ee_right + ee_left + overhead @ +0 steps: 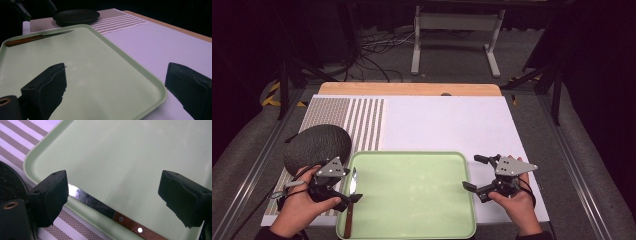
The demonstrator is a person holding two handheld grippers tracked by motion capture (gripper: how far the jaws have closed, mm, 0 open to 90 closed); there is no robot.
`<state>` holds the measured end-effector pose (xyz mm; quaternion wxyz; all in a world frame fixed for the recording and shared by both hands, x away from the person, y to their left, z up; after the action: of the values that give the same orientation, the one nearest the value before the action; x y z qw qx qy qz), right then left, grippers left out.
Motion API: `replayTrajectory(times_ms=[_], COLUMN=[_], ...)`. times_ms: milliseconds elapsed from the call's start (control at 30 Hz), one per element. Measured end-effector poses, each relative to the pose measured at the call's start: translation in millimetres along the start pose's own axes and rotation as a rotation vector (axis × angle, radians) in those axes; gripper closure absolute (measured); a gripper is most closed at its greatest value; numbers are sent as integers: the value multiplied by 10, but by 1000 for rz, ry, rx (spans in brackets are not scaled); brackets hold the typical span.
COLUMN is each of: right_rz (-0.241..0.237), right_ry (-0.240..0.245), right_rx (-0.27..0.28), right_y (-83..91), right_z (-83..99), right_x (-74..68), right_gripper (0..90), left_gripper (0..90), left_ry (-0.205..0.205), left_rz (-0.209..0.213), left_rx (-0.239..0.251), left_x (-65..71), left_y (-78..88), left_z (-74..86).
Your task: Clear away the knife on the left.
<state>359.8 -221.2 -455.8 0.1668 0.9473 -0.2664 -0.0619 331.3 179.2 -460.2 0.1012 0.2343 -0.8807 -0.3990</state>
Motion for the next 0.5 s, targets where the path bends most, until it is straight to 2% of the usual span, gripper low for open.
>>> replayTrajectory(times_ms=[267, 367, 400, 500], right_rz=[-1, -1, -1, -1], right_ry=[-1, -2, -2, -2], right_rx=[2, 3, 3, 7], right_y=[0, 3, 3, 9], right_z=[3, 5, 5, 4], right_x=[1, 2, 2, 8], right_gripper=[43, 43, 43, 43], left_gripper=[96, 96, 95, 90], left_ry=[12, 16, 16, 19], left_rz=[-26, -38, -38, -64], left_rx=[158, 204, 204, 276], left_x=[-76, -97, -97, -138], left_y=[165, 202, 202, 250], left_z=[3, 15, 15, 26])
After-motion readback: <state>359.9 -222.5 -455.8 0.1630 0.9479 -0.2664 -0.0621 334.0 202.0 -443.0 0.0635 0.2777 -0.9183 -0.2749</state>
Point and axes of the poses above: each handheld gripper's, and its own axes: y roughly backward along the jaws, z roughly out of its underside, x roughly to its right, the point moved 7 cm from there along -y, roughly forward along the jaws, and after that the axes turned 4 degrees about -y, right-handed, at the moved point
